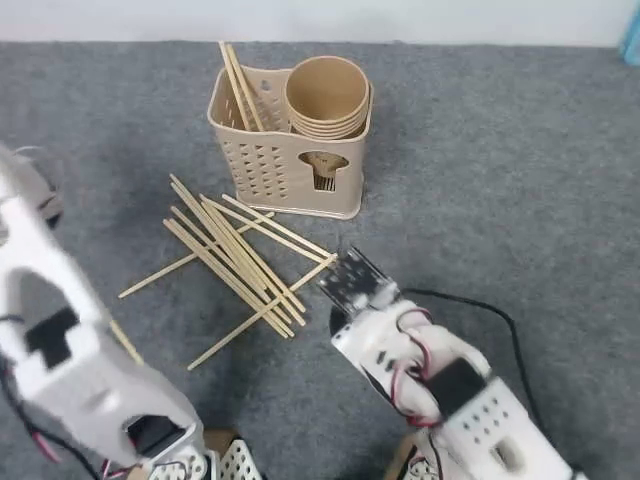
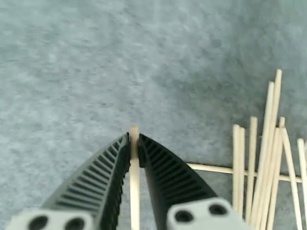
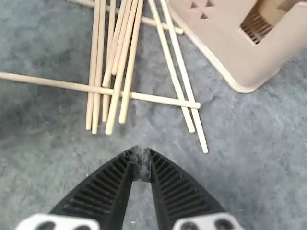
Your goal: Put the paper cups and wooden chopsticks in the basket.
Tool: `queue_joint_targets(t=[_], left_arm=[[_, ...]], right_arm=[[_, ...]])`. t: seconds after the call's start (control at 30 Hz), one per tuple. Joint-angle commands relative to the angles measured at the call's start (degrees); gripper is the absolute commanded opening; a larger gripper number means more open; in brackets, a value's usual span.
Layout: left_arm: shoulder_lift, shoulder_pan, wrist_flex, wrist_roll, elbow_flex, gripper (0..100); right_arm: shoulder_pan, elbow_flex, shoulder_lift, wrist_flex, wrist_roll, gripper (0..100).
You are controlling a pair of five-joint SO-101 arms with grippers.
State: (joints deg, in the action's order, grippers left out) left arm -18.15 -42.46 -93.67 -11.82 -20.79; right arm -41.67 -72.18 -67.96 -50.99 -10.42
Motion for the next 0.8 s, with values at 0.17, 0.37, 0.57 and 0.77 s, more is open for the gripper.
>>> queue_joint_targets(t=[0.17, 0.37, 0.57, 0.77], left_arm=[[18.7, -10.6, 12.7, 5.1, 19.7, 1], [17.2, -17.8, 20.2, 5.4, 22.0, 1], [13.9, -20.9, 24.8, 5.5, 22.0, 1], [11.2, -21.4, 27.1, 5.5, 22.0, 1]], right_arm=[[-8.0, 20.7, 32.3, 9.0, -0.7, 9.3], [-9.3, 34.2, 56.0, 16.5, 2.6, 7.4], [-7.9, 47.4, 74.1, 16.1, 2.6, 7.7], [-4.7, 53.5, 80.2, 16.0, 2.5, 7.7]])
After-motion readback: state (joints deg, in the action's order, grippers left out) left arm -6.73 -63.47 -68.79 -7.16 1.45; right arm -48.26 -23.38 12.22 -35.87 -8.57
